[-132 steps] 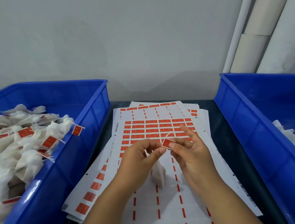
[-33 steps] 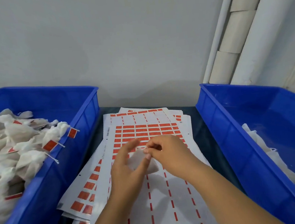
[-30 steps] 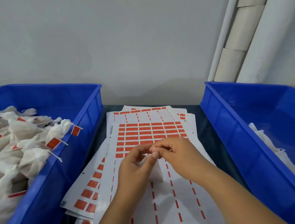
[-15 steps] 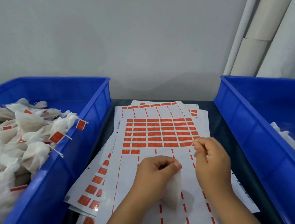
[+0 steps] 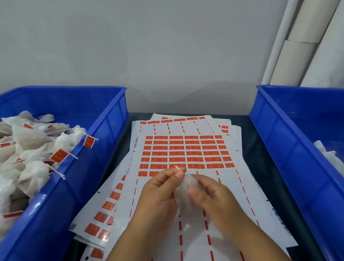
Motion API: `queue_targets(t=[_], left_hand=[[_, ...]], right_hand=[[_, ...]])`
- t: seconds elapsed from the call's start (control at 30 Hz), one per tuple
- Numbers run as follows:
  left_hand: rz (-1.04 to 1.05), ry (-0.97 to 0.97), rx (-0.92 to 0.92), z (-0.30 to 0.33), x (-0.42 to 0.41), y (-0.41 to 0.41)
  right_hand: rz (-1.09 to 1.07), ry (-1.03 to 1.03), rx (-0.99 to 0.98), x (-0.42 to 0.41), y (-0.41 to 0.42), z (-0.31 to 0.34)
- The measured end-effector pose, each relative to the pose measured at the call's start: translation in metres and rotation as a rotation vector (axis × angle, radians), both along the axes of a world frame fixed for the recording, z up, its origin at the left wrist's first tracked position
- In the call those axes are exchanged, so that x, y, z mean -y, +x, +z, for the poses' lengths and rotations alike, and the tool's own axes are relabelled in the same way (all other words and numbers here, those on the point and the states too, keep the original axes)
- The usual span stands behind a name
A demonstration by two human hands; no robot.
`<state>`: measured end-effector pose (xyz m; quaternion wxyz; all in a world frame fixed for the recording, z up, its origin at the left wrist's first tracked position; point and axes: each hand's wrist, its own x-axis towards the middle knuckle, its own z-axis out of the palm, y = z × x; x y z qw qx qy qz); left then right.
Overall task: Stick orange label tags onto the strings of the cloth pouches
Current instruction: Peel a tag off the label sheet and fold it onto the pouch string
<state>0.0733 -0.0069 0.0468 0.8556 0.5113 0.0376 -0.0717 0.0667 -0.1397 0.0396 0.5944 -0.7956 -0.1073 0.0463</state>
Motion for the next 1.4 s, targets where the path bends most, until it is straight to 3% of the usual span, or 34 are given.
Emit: queue_targets(t=[0.1, 0.17, 0.33, 0.53, 0.67, 0.87, 0.93, 1.03, 1.1, 1.2, 1.33, 1.4], left_hand=[[0.147, 0.263, 0.057, -0.001, 0.004, 0.0], [0.17, 0.42, 0.115, 0.001, 0.006, -0.001], [0.116, 0.41, 0.205, -0.001, -0.001, 0.003], [0.26, 0.218, -0.028, -0.007, -0.007, 0.014], [0.439, 0.317, -0.091, -0.009, -0.013, 0.021], [0.483, 0.379, -0.13, -0.007, -0.016, 0.023], [0.467, 0.392, -0.156, -0.007, -0.015, 0.023], [0.406, 0.489, -0.185, -0.008, -0.012, 0.023], [0.355, 0.623, -0.139, -0.008, -0.006, 0.019], [0.21, 0.83, 0.066, -0.011, 0.001, 0.012], [-0.002, 0.9, 0.305, -0.012, 0.002, 0.006], [-0.047, 0.919, 0.371, -0.011, 0.003, 0.004]], right_hand=[[-0.005, -0.336, -0.002, -0.012, -0.002, -0.008], [-0.1, -0.402, 0.013, -0.016, -0.002, -0.009], [-0.067, -0.1, 0.001, -0.009, -0.002, -0.004], [0.009, 0.014, -0.229, -0.002, 0.0, -0.003], [0.109, -0.13, -0.243, 0.003, 0.0, 0.002], [0.055, -0.202, -0.274, 0.016, 0.007, 0.004], [0.037, -0.104, -0.27, 0.02, 0.009, 0.002], [-0.08, 0.251, -0.271, 0.024, 0.011, 0.0], [-0.153, 0.512, -0.294, 0.026, 0.014, -0.001], [-0.224, 0.613, -0.281, 0.029, 0.018, -0.003], [-0.298, 0.509, -0.191, 0.026, 0.018, -0.005], [-0.325, 0.273, -0.116, 0.023, 0.016, -0.005]])
